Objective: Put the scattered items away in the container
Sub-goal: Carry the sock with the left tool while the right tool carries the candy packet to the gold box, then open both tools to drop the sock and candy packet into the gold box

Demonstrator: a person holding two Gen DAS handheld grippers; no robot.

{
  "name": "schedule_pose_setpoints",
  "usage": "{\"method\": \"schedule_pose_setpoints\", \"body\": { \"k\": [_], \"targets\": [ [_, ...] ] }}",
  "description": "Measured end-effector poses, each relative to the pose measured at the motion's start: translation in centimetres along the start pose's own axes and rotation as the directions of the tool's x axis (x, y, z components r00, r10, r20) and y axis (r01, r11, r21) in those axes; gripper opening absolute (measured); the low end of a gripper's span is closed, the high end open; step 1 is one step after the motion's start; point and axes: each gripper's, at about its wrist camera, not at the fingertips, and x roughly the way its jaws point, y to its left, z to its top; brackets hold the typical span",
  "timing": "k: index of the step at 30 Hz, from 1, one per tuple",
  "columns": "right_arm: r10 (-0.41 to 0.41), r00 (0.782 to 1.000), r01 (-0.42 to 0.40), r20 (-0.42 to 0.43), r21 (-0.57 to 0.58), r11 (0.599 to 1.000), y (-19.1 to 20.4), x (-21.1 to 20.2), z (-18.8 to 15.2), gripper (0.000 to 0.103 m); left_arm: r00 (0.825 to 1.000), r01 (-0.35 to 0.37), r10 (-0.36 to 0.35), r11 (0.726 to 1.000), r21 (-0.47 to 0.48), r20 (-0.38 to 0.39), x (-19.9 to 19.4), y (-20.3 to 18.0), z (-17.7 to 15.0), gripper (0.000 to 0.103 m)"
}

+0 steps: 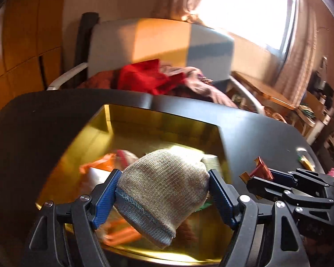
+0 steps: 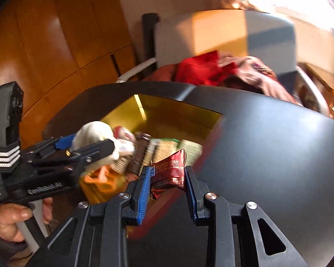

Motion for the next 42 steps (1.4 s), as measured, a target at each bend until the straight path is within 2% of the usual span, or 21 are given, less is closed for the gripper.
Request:
{"method": "schedule_pose_setpoints", "body": {
  "k": [8, 15, 18, 20, 25, 36, 42],
  "targets": [
    [0.014, 0.997, -0.015, -0.076, -0.02, 1.0, 1.9, 5.4, 1.9, 0.03, 0.999, -0.048, 0.048, 0.999, -0.002, -0.006, 2.9, 1.9, 0.8, 0.079],
    [-0.016, 0.993, 0.011, -0.119, -0.049, 0.999, 2.1, 7.2, 1.6, 0.03, 0.997, -0.079, 0.079, 0.997, -0.003, 0.0, 3.7, 2.5, 1.4, 0.081],
    [-0.027, 0.991, 0.02, -0.128, -0.056, 0.998, 2.3, 7.7, 1.6, 0.033, 0.997, -0.079, 0.079, 0.997, -0.012, -0.004, 3.9, 2.7, 1.7, 0.082],
    [-0.036, 0.991, 0.028, -0.129, -0.056, 0.998, 2.4, 7.8, 1.5, 0.042, 0.996, -0.084, 0.084, 0.996, -0.018, -0.001, 3.6, 2.7, 1.8, 0.083],
    [-0.048, 0.991, 0.041, -0.121, -0.059, 0.997, 2.7, 7.5, 1.4, 0.049, 0.995, -0.1, 0.1, 0.995, -0.022, 0.014, 2.6, 2.7, 1.8, 0.083],
    [-0.08, 0.994, 0.075, -0.081, -0.059, 0.995, 3.4, 5.8, 1.0, 0.052, 0.983, -0.173, 0.175, 0.984, -0.031, 0.058, -0.6, 2.8, 1.4, 0.084],
    [-0.131, 0.991, 0.127, -0.041, -0.084, 0.988, 4.1, 4.5, 0.8, 0.056, 0.981, -0.186, 0.188, 0.982, -0.044, 0.056, -2.0, 2.5, 0.4, 0.084]
  ]
}}
